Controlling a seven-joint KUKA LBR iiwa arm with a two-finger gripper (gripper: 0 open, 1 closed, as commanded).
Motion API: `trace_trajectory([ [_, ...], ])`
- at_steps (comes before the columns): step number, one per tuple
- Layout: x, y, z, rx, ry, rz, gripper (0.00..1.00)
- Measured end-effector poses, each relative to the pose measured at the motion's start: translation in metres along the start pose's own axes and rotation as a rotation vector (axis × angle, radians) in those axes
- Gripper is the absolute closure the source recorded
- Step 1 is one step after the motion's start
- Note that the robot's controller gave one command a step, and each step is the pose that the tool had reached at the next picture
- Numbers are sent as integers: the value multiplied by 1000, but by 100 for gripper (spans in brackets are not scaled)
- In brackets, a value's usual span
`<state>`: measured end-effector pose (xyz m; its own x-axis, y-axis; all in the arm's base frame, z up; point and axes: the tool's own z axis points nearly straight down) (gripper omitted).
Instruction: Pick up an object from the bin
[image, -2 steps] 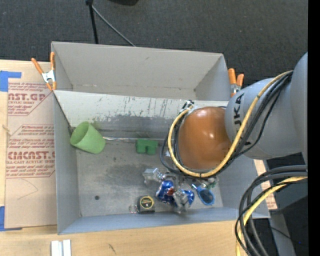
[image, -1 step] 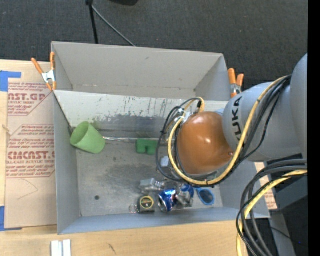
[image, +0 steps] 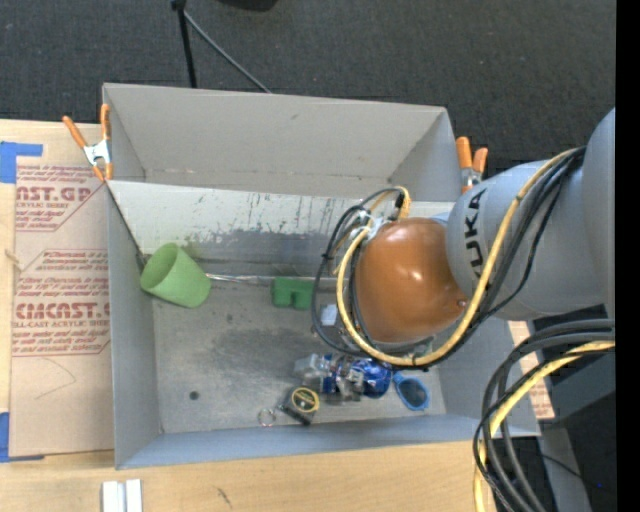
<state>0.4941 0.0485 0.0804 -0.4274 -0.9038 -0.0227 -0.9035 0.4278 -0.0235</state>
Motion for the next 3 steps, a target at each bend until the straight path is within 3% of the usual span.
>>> trace_trajectory([
  [1, -12, 3, 5, -2, 8, -17, 100],
  [2, -60, 6, -109, -18, 15, -48, 100],
  [3, -73, 6, -161, -19, 16, -54, 100],
])
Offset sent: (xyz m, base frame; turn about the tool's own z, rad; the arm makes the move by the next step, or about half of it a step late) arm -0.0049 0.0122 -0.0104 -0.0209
